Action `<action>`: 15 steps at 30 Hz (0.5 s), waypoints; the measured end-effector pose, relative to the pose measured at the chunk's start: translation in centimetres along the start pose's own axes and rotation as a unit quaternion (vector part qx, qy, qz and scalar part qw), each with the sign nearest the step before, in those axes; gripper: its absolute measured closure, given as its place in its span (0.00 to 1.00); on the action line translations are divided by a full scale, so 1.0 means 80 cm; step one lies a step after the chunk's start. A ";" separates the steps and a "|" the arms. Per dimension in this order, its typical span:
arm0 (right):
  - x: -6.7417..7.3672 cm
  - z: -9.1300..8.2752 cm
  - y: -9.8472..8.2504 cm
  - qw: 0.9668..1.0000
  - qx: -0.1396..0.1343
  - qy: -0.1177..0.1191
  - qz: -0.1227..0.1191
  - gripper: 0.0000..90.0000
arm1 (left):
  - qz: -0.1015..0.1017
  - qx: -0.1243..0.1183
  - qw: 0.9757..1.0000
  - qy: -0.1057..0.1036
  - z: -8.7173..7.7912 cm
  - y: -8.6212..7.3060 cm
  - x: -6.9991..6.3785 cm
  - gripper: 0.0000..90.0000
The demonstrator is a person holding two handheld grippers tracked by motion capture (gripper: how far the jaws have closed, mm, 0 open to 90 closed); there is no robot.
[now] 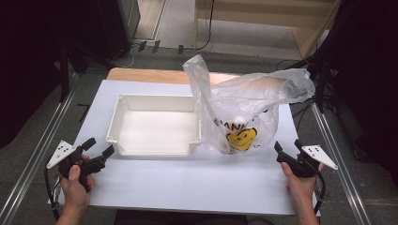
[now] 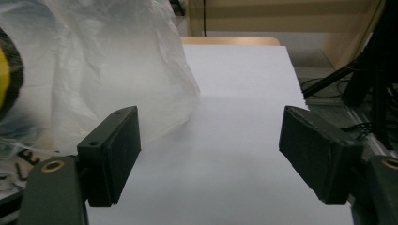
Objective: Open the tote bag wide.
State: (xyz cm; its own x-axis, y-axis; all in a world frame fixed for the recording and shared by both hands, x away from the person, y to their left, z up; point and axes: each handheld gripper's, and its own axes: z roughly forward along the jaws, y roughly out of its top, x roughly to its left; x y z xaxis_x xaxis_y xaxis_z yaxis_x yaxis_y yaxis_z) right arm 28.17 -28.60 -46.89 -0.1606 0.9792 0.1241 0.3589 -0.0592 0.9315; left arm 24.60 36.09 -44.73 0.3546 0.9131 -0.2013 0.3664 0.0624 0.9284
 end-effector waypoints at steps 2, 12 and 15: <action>0.003 -0.003 0.003 1.000 -0.002 0.009 0.003 0.26 | 0.000 -0.001 1.000 -0.001 0.000 0.001 -0.001 0.15; 0.042 -0.019 0.038 0.997 -0.040 0.060 0.004 0.25 | 0.002 -0.007 1.000 0.004 -0.005 0.010 -0.017 0.15; 0.057 -0.021 0.056 0.995 -0.055 0.083 0.009 0.24 | 0.013 -0.007 1.000 -0.001 -0.006 0.015 -0.029 0.15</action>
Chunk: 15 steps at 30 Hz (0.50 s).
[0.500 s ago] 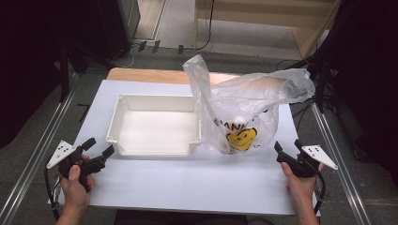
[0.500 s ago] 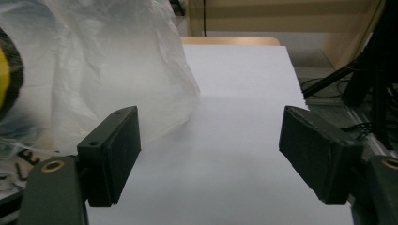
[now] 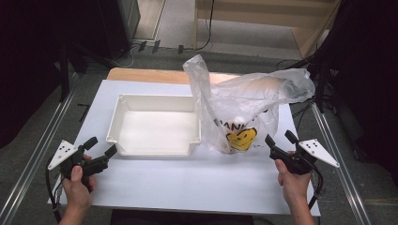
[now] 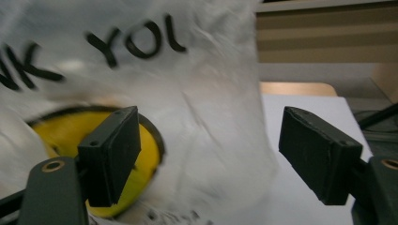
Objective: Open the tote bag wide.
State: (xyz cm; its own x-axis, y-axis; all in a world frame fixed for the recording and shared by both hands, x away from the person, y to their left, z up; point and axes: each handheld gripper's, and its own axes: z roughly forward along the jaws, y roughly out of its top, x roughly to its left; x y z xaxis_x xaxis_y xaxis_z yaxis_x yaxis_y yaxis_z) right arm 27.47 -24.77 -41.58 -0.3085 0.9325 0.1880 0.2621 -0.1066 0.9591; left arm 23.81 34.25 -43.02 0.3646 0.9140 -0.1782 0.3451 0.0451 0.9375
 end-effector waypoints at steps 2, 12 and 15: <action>0.015 0.006 0.014 1.000 -0.003 0.016 -0.005 0.21 | 0.004 -0.005 1.000 -0.002 -0.002 0.005 -0.007 0.15; 0.022 0.033 0.040 1.000 -0.010 0.010 -0.001 0.30 | 0.028 0.023 0.999 -0.027 0.023 0.027 -0.058 0.16; 0.019 0.043 0.044 1.000 -0.009 0.019 -0.009 0.40 | 0.037 0.031 0.998 -0.034 0.037 0.031 -0.074 0.16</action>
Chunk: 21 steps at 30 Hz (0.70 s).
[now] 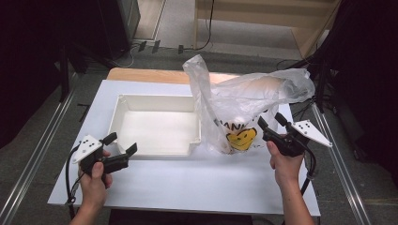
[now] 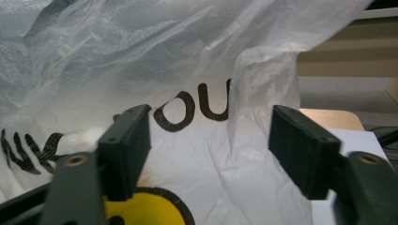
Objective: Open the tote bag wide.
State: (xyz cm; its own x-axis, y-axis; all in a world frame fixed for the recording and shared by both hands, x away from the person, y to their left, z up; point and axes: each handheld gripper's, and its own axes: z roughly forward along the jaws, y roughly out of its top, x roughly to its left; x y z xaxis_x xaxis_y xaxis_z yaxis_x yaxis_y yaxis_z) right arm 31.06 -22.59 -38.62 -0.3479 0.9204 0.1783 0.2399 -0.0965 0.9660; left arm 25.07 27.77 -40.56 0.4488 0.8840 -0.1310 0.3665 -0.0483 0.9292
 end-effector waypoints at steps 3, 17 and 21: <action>-0.001 0.011 0.001 1.000 0.016 -0.005 0.000 0.42 | 0.000 0.004 1.000 -0.010 0.015 0.007 -0.011 0.16; 0.008 0.017 -0.011 0.998 0.036 0.041 0.010 0.31 | 0.030 0.031 0.996 -0.072 0.085 0.034 -0.084 0.16; 0.010 0.013 -0.019 0.998 0.041 0.048 0.008 0.29 | 0.028 0.030 0.995 -0.097 0.100 0.041 -0.104 0.16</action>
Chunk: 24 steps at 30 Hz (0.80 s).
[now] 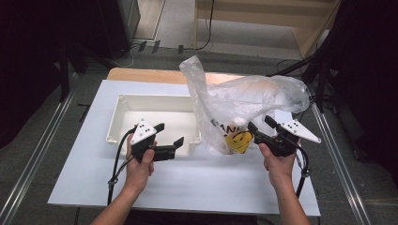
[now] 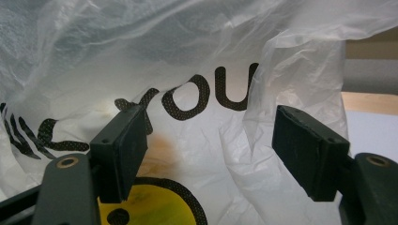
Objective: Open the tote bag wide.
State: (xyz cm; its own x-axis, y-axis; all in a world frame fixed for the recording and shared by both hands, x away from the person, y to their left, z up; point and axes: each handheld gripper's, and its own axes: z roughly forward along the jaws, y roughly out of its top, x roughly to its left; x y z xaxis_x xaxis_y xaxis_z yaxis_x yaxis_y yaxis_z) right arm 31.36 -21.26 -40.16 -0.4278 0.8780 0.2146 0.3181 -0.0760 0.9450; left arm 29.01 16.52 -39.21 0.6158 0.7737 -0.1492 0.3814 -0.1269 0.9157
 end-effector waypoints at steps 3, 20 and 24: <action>0.000 -0.001 -0.008 1.000 0.012 0.005 -0.003 0.30 | 0.007 -0.014 1.000 -0.022 0.010 0.010 -0.017 0.16; 0.002 -0.002 -0.021 1.000 0.017 -0.001 -0.008 0.59 | 0.021 -0.039 0.998 -0.034 0.038 0.041 -0.055 0.69; -0.003 -0.008 -0.018 1.000 0.000 -0.014 0.002 0.56 | 0.009 -0.008 0.999 -0.039 0.050 0.034 -0.050 1.00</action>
State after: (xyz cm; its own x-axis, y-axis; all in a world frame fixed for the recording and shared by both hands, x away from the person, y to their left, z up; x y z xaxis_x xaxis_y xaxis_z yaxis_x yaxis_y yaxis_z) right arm 30.51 -21.69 -41.39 -0.4026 0.8906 0.2114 0.3202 -0.0793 0.9440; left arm 30.34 10.59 -37.63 0.6743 0.7208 -0.1608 0.3597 -0.1304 0.9239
